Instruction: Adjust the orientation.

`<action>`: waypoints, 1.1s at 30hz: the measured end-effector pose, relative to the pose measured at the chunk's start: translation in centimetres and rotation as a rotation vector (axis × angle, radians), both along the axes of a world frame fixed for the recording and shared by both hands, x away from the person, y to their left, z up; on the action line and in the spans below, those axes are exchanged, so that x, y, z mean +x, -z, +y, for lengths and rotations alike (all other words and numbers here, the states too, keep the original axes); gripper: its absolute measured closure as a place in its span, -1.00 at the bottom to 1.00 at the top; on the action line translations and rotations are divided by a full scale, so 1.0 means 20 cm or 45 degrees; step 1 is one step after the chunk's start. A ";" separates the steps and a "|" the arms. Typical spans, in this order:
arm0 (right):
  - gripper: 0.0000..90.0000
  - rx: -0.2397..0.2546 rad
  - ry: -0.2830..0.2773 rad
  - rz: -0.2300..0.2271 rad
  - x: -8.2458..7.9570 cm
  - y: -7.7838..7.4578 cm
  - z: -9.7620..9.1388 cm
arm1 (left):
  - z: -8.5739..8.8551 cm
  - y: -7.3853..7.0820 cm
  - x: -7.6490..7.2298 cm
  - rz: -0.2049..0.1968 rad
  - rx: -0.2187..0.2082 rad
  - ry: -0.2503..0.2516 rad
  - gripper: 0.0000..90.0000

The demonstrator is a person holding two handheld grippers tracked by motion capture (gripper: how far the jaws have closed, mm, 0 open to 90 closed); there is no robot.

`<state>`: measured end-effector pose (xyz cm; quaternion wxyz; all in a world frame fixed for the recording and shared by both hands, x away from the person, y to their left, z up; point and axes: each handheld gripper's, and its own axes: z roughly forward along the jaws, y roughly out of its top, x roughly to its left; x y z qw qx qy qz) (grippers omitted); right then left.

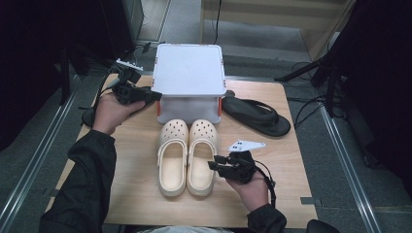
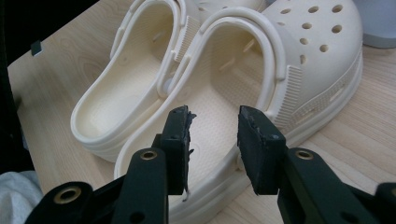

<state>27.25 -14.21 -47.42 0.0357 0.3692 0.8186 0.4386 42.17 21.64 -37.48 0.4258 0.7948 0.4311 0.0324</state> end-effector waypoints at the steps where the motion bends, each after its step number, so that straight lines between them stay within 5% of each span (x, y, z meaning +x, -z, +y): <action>1: 0.44 -0.003 -0.002 -0.001 0.00 0.00 0.01 | 0.00 0.00 0.02 0.003 0.006 0.000 0.96; 15: 0.38 -0.010 0.049 -0.019 -0.01 -0.01 0.06 | 0.05 0.03 0.16 0.015 -0.005 -0.014 0.97; 27: 0.24 -0.006 0.080 -0.005 0.02 0.00 0.17 | 0.03 0.03 0.14 -0.029 0.032 -0.007 0.99; 29: 0.01 -0.022 0.108 -0.003 0.02 0.01 0.21 | 0.03 0.03 0.14 -0.030 0.033 -0.011 0.99; 33: -0.08 -0.029 0.133 0.023 0.04 0.02 0.26 | 0.03 0.03 0.14 -0.028 0.029 -0.012 0.99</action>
